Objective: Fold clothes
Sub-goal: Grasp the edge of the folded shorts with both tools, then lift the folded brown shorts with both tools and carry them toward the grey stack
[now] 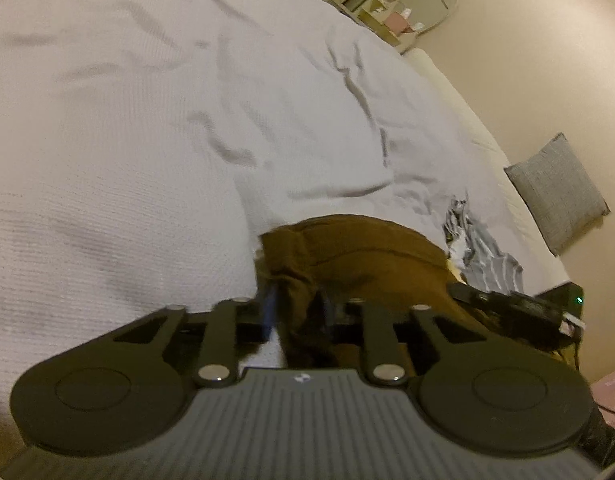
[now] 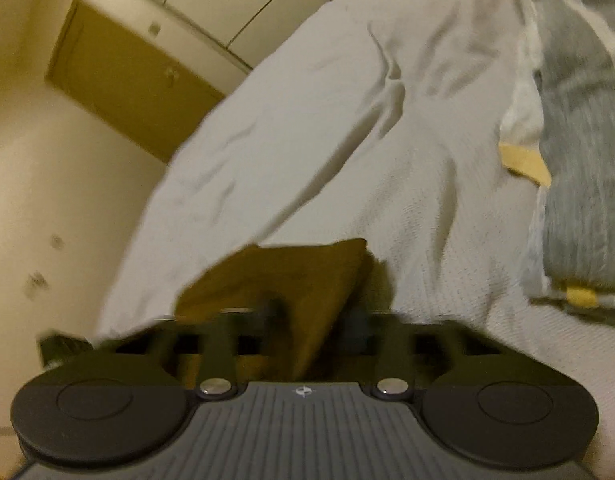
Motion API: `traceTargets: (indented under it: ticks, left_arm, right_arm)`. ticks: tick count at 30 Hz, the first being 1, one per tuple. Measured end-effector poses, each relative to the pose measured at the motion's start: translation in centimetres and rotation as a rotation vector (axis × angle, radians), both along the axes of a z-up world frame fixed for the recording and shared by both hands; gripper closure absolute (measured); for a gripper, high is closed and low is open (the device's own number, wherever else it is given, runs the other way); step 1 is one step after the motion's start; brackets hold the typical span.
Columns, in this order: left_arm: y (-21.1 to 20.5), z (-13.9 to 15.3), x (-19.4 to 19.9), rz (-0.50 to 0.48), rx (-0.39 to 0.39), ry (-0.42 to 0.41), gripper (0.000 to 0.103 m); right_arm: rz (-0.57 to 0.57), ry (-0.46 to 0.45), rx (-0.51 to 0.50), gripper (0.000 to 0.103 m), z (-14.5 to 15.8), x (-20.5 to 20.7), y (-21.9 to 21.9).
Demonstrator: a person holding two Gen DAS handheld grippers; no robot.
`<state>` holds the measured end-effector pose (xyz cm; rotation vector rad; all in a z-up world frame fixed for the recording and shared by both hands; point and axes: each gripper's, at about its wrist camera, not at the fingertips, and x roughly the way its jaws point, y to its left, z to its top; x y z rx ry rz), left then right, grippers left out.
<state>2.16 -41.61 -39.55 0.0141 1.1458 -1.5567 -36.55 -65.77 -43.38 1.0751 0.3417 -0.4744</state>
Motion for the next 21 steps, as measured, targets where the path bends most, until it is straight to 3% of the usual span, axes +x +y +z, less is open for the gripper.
traceTargets:
  ticks: [4,7,10,14,17,19,21]
  left_arm:
    - [2.8,2.1,-1.1,0.048,-0.109,-0.097,0.101]
    - [5.5,3.8,-1.4,0.097,-0.182,-0.122,0.101]
    - [6.0,3.8,-1.0,0.153,-0.167,-0.147,0.101]
    - [4.1,2.0,-0.4,0.169,-0.059,-0.161,0.097]
    - [3.9,1.4,-0.2,0.174,-0.027,-0.161,0.091]
    - [4.8,1.9,-0.2,0.193,-0.043,-0.175,0.082]
    - [6.5,2.9,-0.7,0.209,-0.063,-0.243,0.078]
  right_arm:
    - [0.031,0.031,-0.159,0.098,3.1,-0.3,1.5]
    - [0.071,0.018,-0.256,0.099,5.6,0.0,1.8]
    - [0.102,0.055,-0.316,0.099,6.8,1.8,0.7]
    - [0.149,0.164,-0.267,0.098,4.1,4.3,-1.3]
    - [0.112,0.193,-0.303,0.076,4.1,3.2,-0.5]
    - [0.088,0.202,-0.348,0.073,4.7,1.7,0.7]
    - [0.082,0.213,-0.419,0.073,5.9,-0.2,2.7]
